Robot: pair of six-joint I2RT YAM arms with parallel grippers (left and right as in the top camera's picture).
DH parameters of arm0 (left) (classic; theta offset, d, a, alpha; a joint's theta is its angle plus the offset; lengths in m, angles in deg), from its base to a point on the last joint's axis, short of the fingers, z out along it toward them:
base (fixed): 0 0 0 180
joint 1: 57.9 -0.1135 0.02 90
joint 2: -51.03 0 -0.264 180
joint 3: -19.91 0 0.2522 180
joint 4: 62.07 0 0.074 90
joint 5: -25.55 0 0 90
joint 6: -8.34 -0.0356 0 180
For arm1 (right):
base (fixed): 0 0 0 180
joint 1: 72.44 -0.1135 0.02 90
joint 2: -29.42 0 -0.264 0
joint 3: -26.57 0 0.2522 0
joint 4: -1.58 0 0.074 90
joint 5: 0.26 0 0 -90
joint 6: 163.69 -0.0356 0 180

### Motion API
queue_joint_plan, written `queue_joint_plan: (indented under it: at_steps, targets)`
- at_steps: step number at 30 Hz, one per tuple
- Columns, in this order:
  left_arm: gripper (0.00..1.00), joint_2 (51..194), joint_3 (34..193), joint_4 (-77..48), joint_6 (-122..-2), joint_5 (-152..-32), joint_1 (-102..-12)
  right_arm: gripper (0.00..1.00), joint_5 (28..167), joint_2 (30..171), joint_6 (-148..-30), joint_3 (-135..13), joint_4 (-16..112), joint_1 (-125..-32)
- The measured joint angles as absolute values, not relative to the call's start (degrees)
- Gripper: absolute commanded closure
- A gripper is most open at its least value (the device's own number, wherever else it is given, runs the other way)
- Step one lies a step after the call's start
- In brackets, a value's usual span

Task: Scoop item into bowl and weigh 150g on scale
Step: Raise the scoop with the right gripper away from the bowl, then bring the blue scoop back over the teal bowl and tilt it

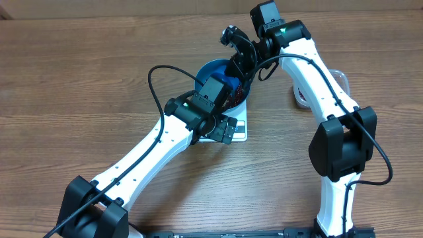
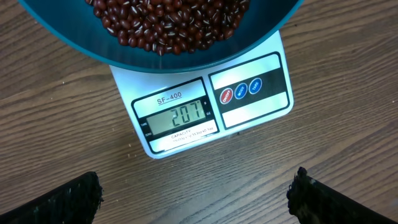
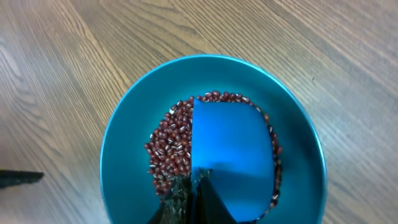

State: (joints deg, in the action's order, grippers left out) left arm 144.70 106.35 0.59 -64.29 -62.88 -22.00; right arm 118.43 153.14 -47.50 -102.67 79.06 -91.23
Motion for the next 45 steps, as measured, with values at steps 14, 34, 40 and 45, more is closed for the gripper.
queue_joint_plan:
  at_steps: [14, 34, 40, 45]
  targets:
    - [0.0, 144.7, 106.4, 0.6, -64.3, -62.9, -22.0, 0.96, 129.2, 153.1, -56.9, -102.7, 79.9, -89.1]
    - [0.01, 144.7, 106.4, 0.6, -64.3, -62.9, -22.0, 0.96, 139.3, 153.2, -57.3, -103.7, 81.6, -84.0]
    - [0.0, 144.7, 106.4, 0.6, -64.3, -62.9, -22.0, 0.96, 139.4, 153.4, -57.4, -108.1, 83.1, -84.0]
    - [0.0, 144.7, 106.4, 0.6, -64.3, -62.9, -22.0, 0.96, 139.2, 153.4, -57.4, -108.7, 83.5, -84.0]
